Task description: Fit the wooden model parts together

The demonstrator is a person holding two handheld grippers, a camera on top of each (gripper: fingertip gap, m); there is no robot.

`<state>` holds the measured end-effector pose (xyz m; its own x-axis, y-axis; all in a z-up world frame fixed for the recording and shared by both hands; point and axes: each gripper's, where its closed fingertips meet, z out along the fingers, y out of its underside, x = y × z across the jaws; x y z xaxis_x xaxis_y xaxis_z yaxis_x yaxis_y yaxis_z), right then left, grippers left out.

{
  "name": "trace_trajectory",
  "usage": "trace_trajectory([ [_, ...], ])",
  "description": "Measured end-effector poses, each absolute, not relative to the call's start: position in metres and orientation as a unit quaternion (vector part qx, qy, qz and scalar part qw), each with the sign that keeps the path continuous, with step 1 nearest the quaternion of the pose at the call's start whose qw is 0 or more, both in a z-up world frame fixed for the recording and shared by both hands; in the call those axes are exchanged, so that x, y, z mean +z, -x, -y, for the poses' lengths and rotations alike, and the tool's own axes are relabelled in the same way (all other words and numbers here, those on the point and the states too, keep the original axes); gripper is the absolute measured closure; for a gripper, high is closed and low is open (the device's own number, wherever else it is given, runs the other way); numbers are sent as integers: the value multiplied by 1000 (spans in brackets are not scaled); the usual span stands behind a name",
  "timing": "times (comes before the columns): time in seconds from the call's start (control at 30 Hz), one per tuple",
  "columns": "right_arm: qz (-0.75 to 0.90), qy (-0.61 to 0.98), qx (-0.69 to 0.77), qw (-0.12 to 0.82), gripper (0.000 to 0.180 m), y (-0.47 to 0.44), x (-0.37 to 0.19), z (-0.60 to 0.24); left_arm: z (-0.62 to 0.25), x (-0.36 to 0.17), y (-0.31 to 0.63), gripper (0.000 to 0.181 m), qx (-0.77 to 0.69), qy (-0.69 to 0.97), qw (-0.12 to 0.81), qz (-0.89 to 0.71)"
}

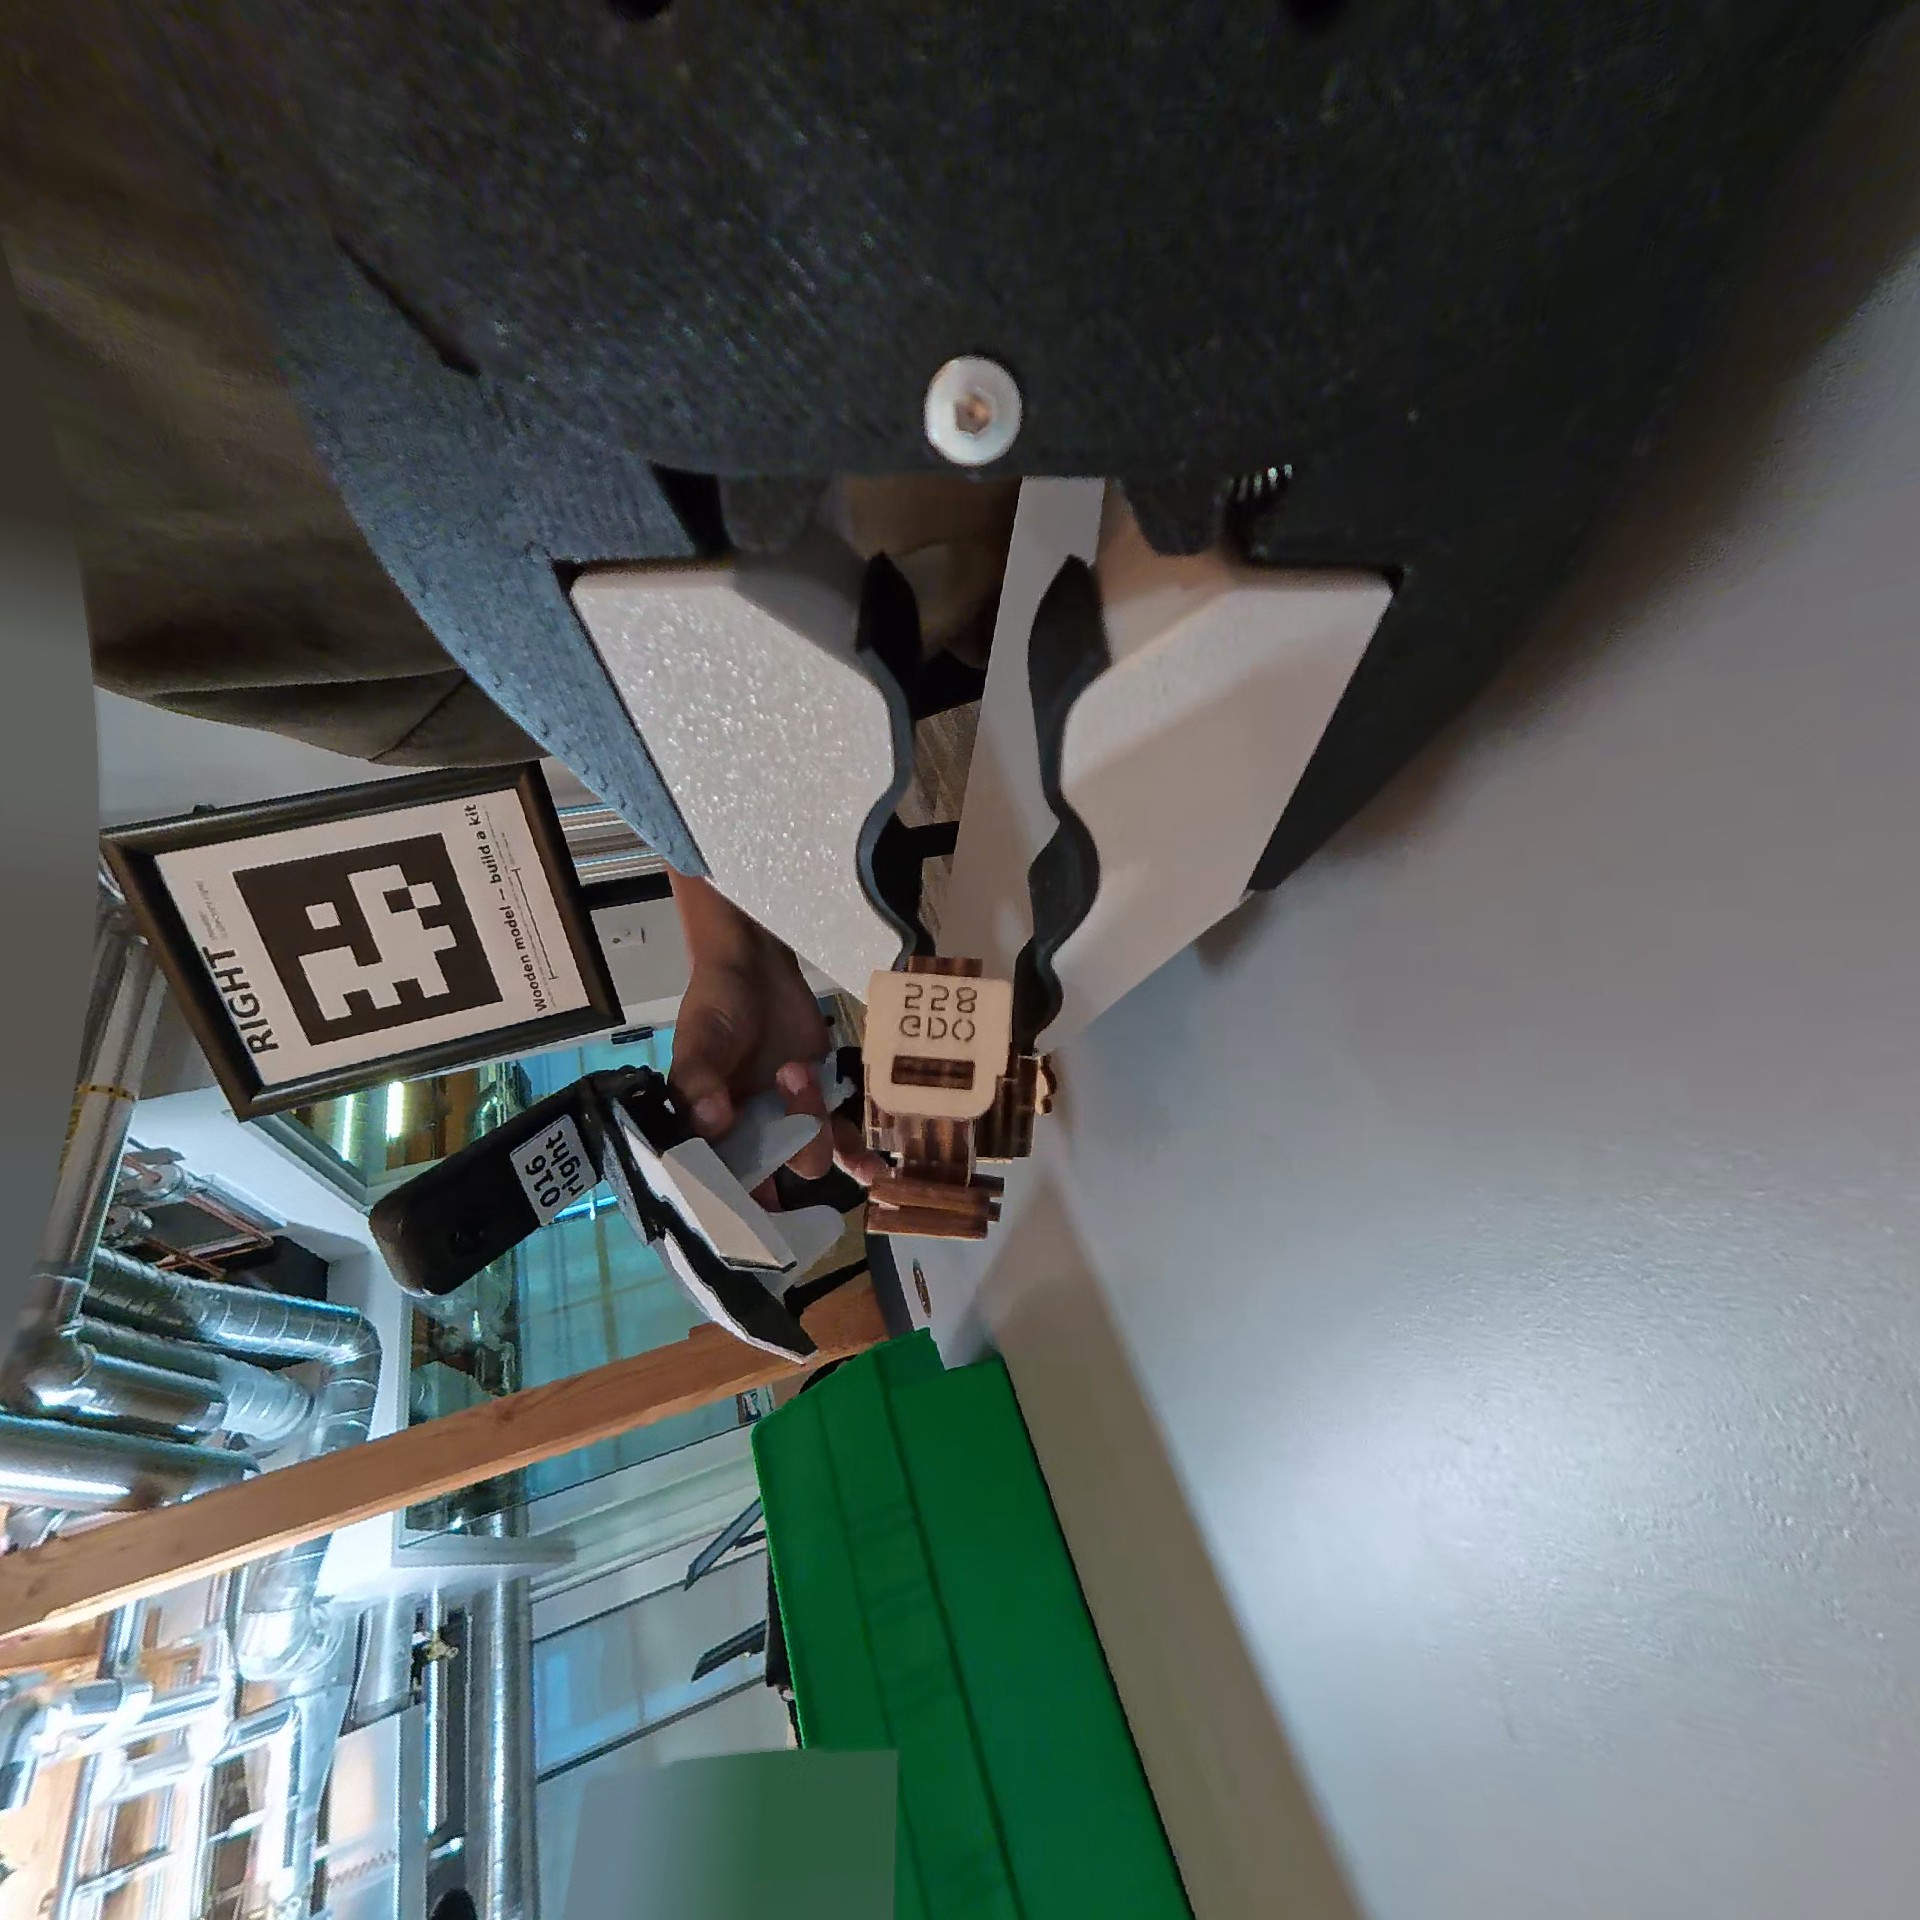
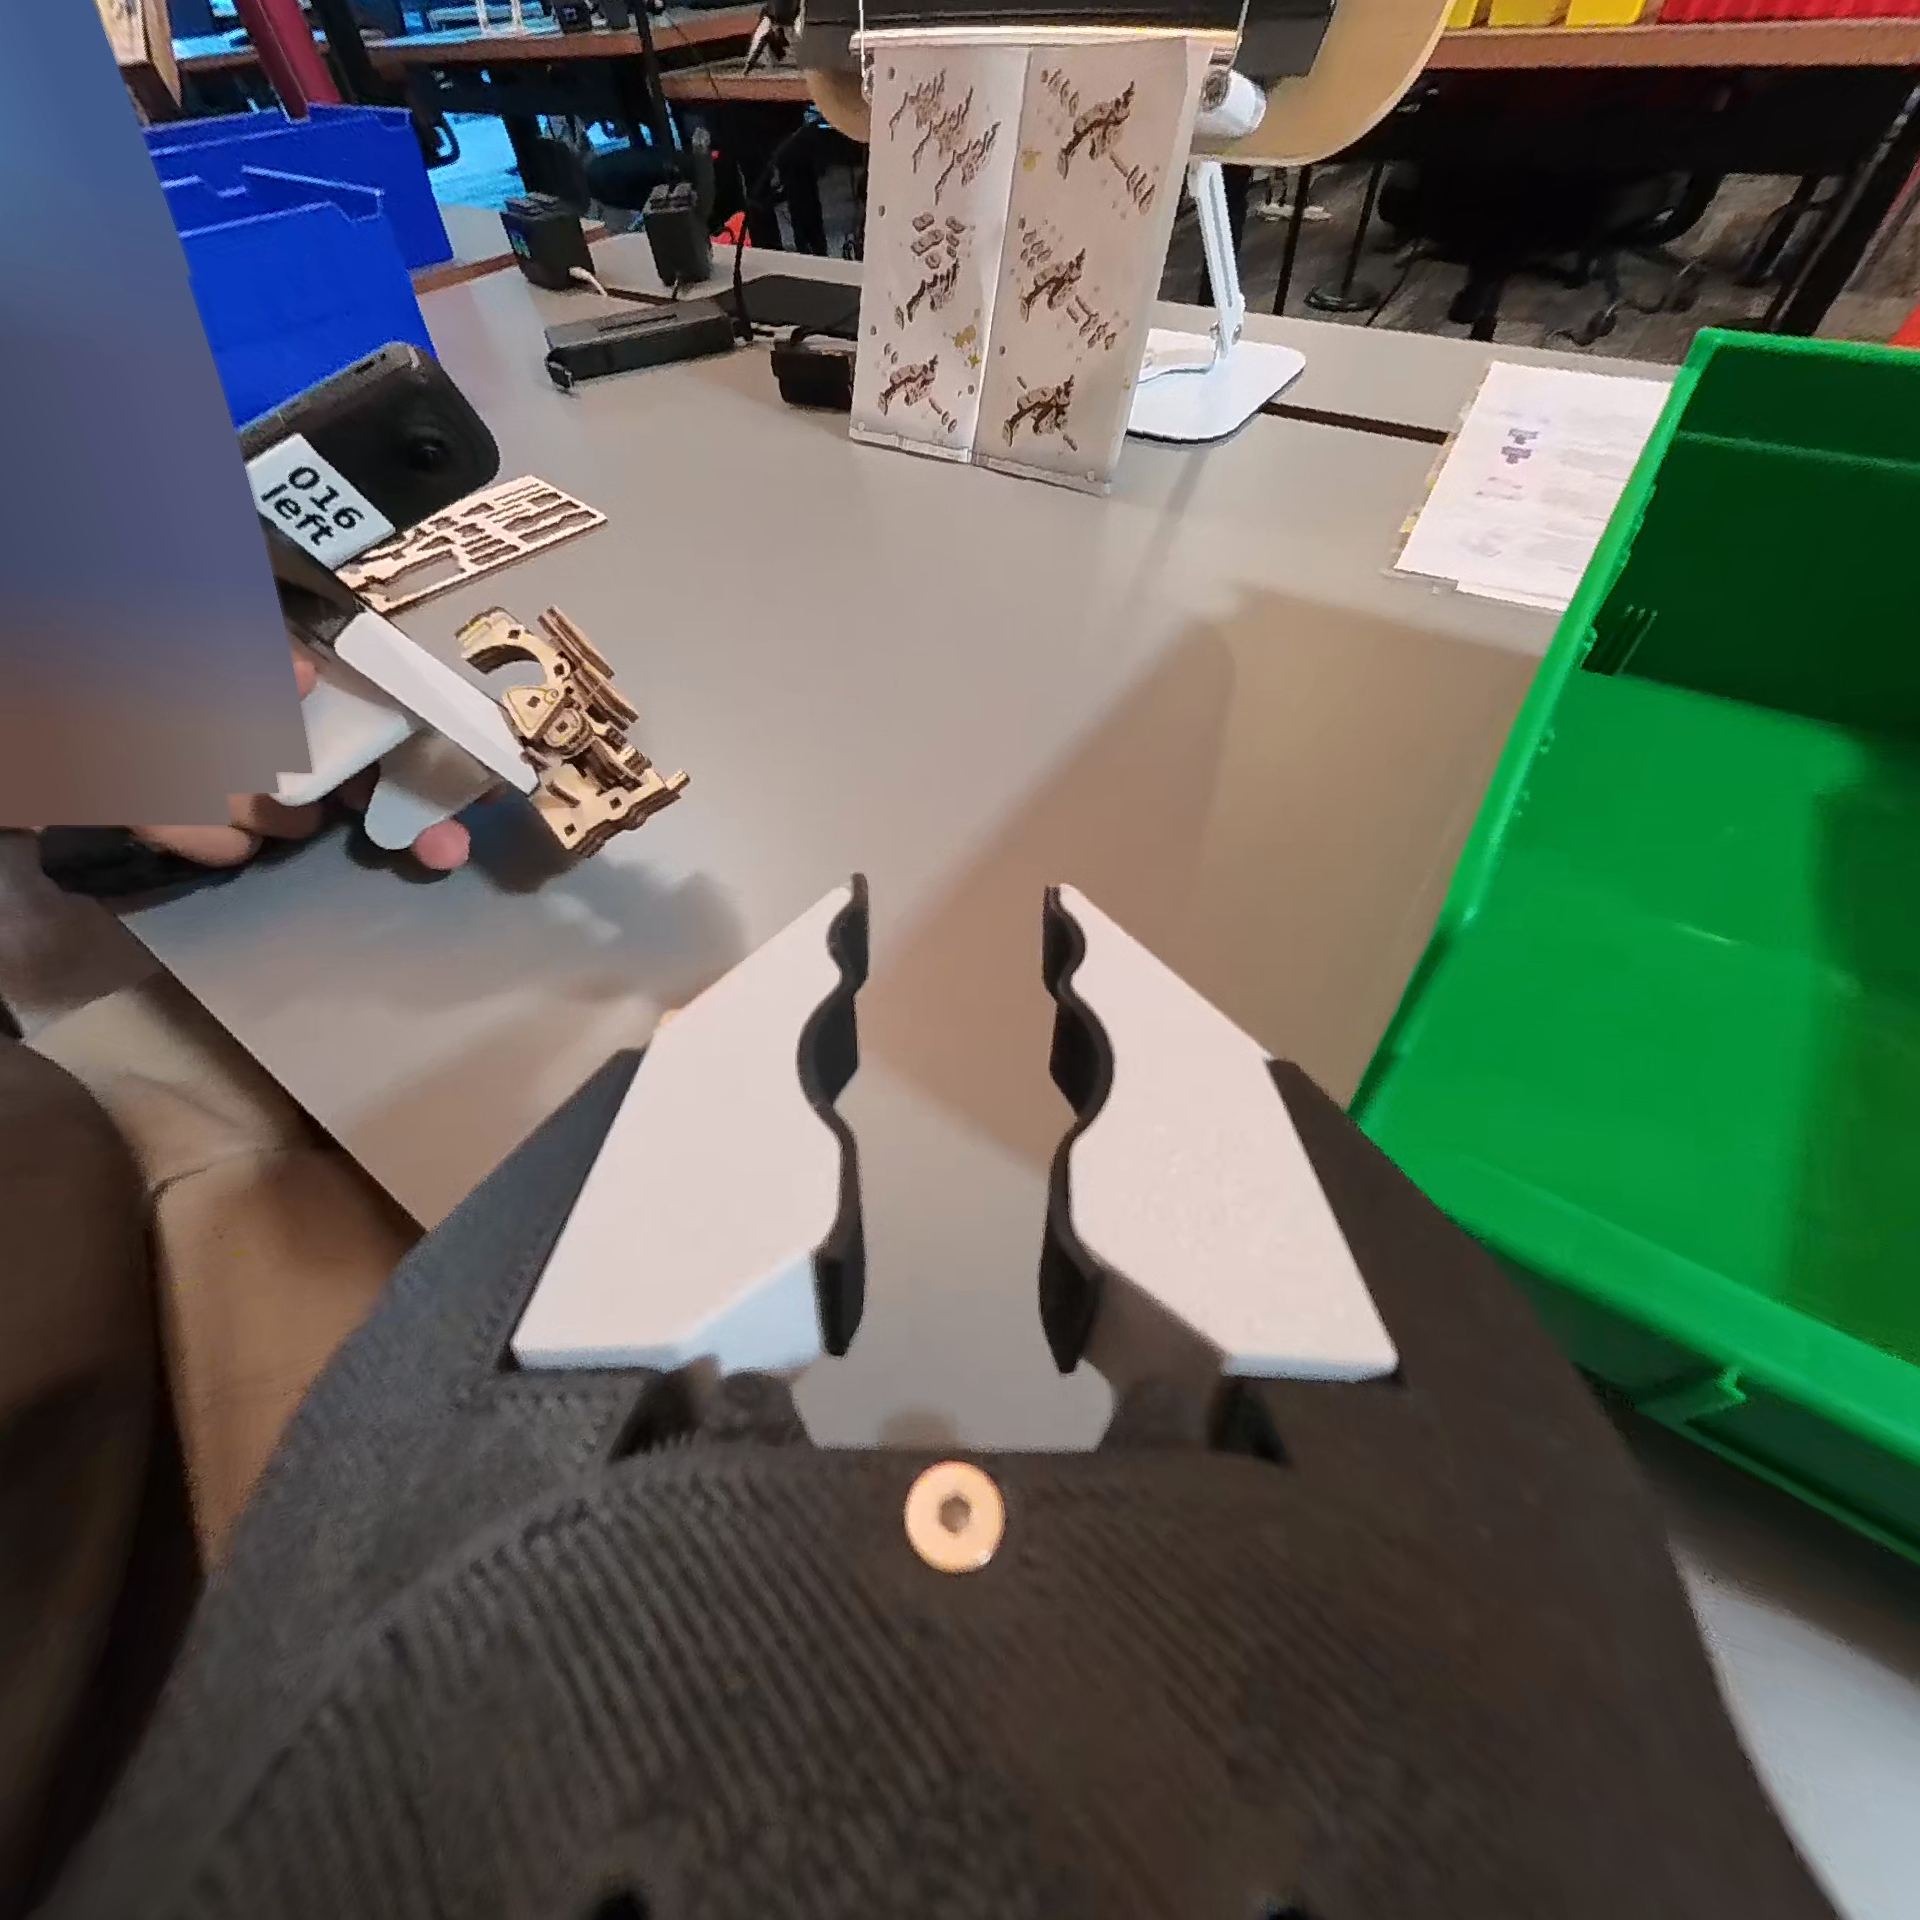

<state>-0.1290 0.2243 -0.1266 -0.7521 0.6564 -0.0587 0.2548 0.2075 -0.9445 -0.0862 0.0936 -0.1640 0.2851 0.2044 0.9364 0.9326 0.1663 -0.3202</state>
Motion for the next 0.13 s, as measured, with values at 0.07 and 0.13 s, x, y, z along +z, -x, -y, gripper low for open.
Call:
trace_trajectory([
  [0.07, 753, 311, 553, 176, 147, 130, -127, -225, -94, -164, 86, 169, -316, 563, 571, 507],
  [0.13, 748, 319, 556, 173, 147, 130, -126, -227, -94, -165, 86, 169, -313, 567, 570, 505],
])
